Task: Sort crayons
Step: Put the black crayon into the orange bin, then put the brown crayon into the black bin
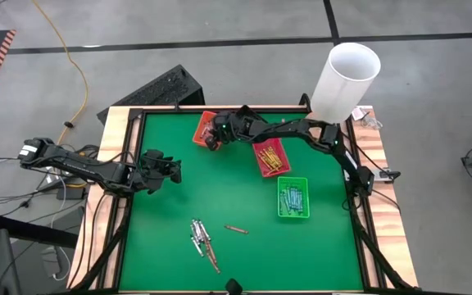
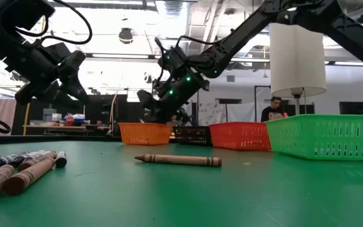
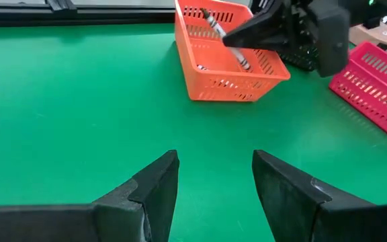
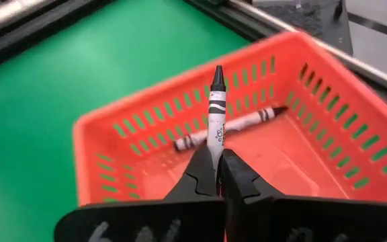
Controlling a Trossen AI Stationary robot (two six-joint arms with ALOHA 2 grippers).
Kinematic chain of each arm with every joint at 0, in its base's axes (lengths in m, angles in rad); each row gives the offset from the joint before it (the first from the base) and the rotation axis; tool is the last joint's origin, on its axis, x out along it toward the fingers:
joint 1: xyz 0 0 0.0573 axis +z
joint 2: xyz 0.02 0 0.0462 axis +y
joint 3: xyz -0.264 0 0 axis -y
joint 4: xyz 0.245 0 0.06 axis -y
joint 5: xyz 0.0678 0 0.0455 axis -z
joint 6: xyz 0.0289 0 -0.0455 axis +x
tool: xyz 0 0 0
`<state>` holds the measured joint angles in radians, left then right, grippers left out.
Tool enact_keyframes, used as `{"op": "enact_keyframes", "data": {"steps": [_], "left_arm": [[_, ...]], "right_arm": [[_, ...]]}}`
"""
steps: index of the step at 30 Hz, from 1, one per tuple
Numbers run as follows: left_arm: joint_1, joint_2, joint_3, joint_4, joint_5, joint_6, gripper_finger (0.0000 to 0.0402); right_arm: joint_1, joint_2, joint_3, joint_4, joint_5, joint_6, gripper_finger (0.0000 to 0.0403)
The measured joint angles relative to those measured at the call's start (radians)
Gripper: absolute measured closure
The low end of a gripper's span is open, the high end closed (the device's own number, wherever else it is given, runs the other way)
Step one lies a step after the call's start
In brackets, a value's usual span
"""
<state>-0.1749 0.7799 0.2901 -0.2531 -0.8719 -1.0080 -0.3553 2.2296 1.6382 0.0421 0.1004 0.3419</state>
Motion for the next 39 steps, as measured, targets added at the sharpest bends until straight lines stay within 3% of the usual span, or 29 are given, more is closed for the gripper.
{"op": "enact_keyframes", "data": {"steps": [11, 21, 28, 33, 39], "left_arm": [[-0.001, 0.0, 0.0, 0.001, 0.0, -0.001, 0.0221], [-0.001, 0.0, 0.0, 0.001, 0.0, -0.001, 0.0221], [-0.001, 0.0, 0.0, 0.001, 0.0, -0.001, 0.0221], [-0.001, 0.0, 0.0, 0.001, 0.002, -0.001, 0.0221], [-0.001, 0.0, 0.0, 0.001, 0.027, -0.002, 0.0221]], "right_arm": [[-0.001, 0.001, 0.0, -0.003, 0.003, 0.015, 0.0392], [0.0, 0.001, 0.0, 0.006, 0.005, 0.02, 0.0349], [-0.001, -0.007, 0.0, 0.007, 0.005, -0.004, 0.0344], [0.012, -0.105, -0.001, 0.0, -0.025, -0.082, 0.0344], [0.088, -0.283, 0.0, -0.242, -0.031, -0.157, 0.0343]]}}
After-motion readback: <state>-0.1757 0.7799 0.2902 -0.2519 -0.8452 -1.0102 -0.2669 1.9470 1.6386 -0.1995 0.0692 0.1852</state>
